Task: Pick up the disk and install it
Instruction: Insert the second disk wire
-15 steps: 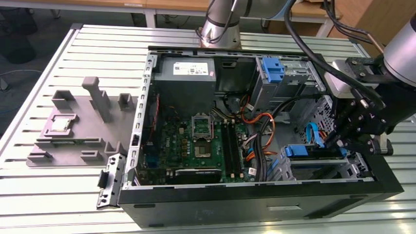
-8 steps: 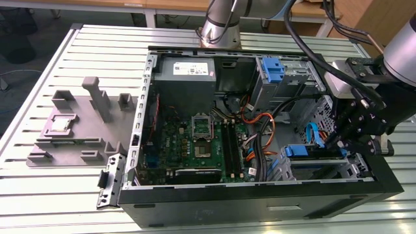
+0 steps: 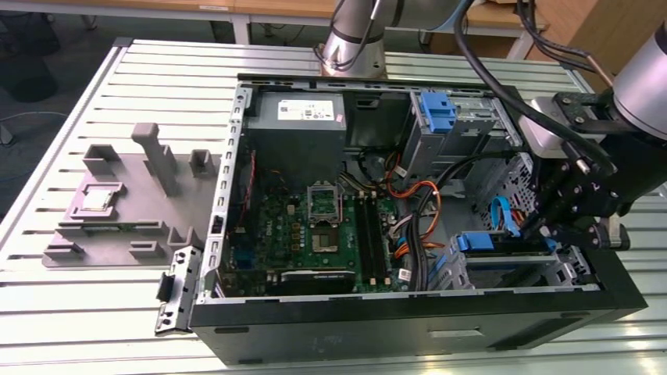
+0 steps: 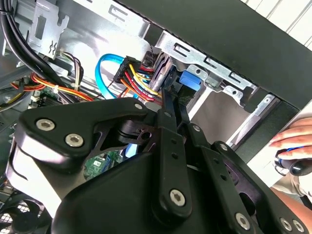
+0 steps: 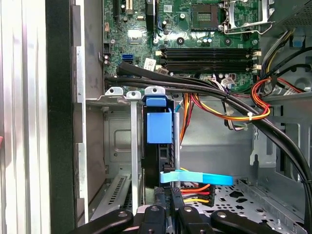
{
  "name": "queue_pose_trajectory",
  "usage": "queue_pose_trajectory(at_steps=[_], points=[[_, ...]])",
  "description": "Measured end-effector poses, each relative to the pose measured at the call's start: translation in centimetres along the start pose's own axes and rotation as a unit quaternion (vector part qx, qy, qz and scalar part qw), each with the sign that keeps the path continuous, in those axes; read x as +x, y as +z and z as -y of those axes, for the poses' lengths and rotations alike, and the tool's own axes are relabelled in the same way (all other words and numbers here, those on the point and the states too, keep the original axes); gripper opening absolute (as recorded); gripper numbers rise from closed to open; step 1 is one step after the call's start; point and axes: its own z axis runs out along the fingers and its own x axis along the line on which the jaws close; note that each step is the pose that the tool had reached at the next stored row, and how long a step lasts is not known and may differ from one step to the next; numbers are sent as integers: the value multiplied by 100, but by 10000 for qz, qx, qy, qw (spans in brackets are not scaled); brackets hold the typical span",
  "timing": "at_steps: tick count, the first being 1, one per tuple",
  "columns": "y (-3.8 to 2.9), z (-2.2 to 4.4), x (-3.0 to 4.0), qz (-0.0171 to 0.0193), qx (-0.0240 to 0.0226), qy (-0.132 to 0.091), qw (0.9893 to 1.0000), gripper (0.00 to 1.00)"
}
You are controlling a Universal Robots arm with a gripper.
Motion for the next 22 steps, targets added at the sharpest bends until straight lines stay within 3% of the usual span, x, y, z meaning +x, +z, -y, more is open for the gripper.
queue_pose_trajectory(at_steps=[17,22], points=[[26,-2,-1,-1,0,0,10000,16],[-6,-2,-2,4,0,1,10000,16]])
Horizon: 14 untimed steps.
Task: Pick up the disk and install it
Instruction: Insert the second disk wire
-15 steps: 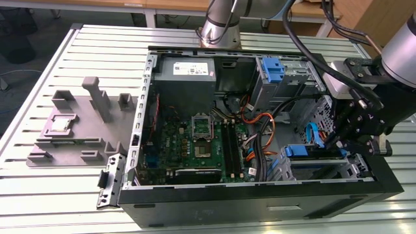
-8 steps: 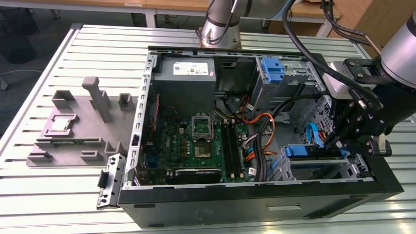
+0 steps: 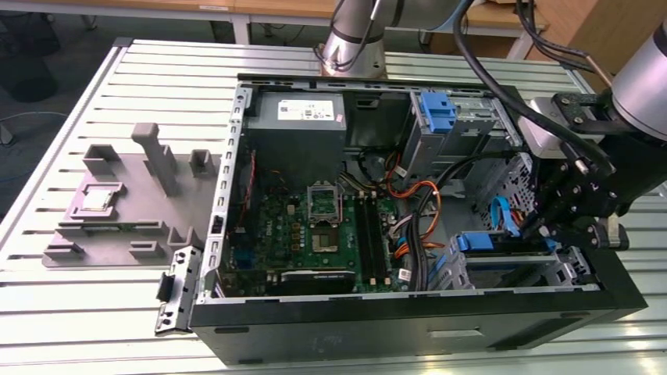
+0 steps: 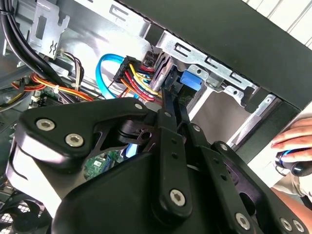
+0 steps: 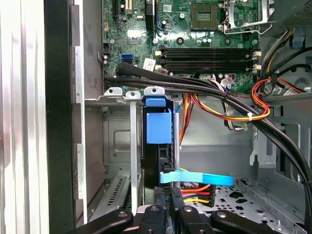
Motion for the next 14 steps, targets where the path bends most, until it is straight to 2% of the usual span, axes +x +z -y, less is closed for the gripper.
queue_pose_trajectory(at_steps=[8,14], points=[[-6,2,0,-7,3,116,9999,16],[3,1,-6,-5,3,123,9999,16]])
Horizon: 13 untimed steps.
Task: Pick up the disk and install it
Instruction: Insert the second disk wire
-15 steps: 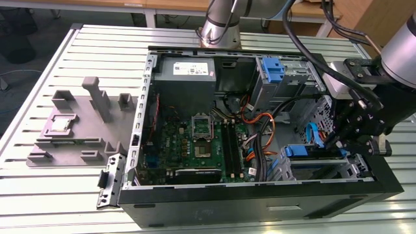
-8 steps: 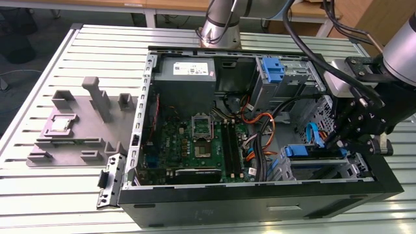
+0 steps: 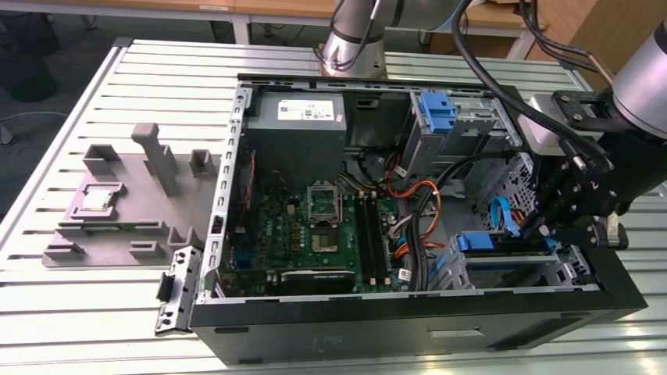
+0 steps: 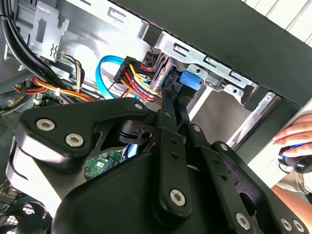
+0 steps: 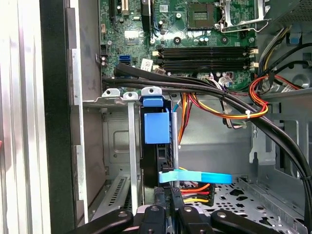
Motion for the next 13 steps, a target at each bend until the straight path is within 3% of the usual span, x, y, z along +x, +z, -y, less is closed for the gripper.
queue_pose_trajectory(at_steps=[13], points=[[34,-1,-8,-2,0,1,10000,16]])
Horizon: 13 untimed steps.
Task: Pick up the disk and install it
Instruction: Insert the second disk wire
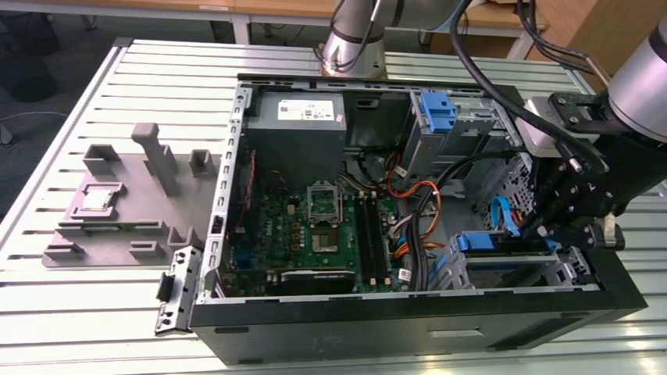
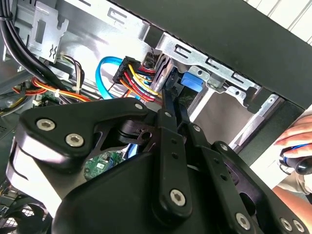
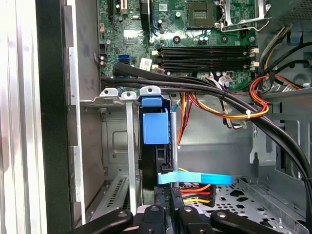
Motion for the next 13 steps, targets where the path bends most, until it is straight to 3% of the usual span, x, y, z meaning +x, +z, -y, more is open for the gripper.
queue_pose_trajectory(at_steps=[13], points=[[29,0,1,1,0,0,10000,16]])
